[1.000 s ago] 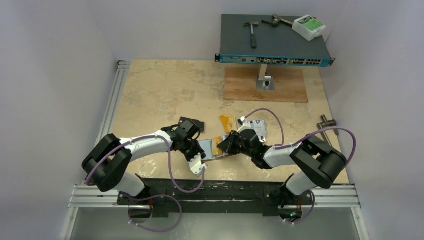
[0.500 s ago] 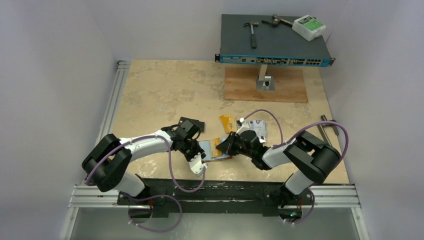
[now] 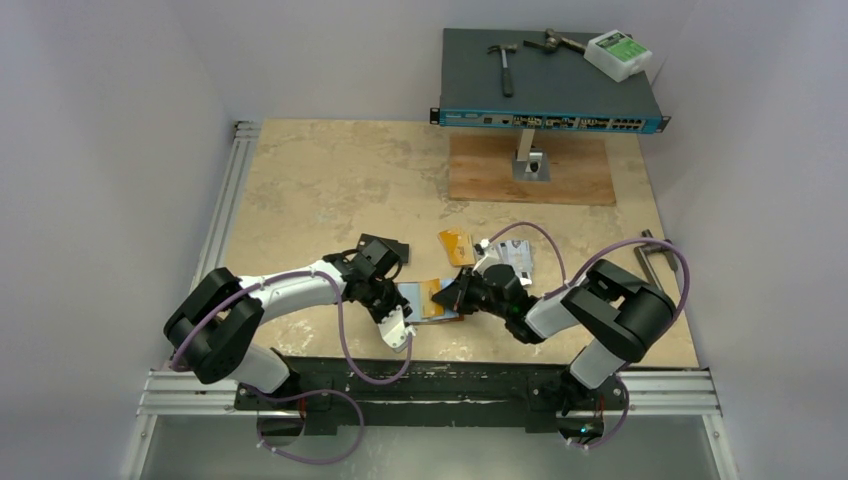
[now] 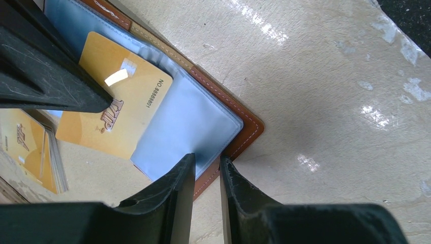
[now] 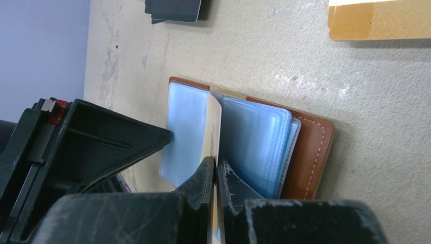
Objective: Put the credit cards into the card holder
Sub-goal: Insert the credit card into the card holder.
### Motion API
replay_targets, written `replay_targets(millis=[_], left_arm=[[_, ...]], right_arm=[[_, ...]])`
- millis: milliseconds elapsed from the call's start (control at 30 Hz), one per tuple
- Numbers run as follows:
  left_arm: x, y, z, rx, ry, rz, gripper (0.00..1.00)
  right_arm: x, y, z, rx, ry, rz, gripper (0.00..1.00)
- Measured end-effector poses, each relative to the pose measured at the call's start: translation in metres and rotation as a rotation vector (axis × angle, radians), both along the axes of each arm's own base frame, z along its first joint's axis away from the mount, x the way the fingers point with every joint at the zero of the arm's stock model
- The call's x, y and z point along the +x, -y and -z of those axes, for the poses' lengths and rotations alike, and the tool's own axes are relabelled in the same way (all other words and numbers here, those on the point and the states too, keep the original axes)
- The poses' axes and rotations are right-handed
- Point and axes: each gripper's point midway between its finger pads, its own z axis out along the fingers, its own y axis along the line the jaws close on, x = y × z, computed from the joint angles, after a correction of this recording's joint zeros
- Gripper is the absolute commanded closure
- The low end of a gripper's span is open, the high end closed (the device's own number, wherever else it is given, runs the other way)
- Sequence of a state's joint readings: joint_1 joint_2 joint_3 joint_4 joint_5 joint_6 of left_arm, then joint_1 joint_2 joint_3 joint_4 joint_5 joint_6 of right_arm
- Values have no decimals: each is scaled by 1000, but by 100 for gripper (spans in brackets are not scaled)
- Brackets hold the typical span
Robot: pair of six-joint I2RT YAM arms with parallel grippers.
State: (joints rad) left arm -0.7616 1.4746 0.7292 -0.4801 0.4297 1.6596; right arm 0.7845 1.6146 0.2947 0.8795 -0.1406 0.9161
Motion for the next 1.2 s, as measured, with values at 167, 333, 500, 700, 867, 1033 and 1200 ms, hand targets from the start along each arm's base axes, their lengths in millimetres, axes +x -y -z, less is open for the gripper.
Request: replay_targets(millis=[167,333,500,700,867,1033,1200], left_arm=[[0,0,0,2,-2,0,77],[-1,0,0,4,-1,0,78],[-1,0,0,8,2,1,79],[-3,1,0,6,0,9,79],[-4,2,0,6,-1,9,80],[-4,2,0,6,-6,0,80],[-4,2,0,6,-8,-6,80]], right_arm=[[-3,-3,1,12,-5,-18,100],[-4,-4,2,12,-18,-26,100],[-5,-4,2,0,-34,-25,100],[-7,1,3,-19,-70,-6,100],[-8,3,4,-26,-89,17,100],[-8,4,5,-25,-104,28,100],[-8,4,6,-26,-111,36,100]])
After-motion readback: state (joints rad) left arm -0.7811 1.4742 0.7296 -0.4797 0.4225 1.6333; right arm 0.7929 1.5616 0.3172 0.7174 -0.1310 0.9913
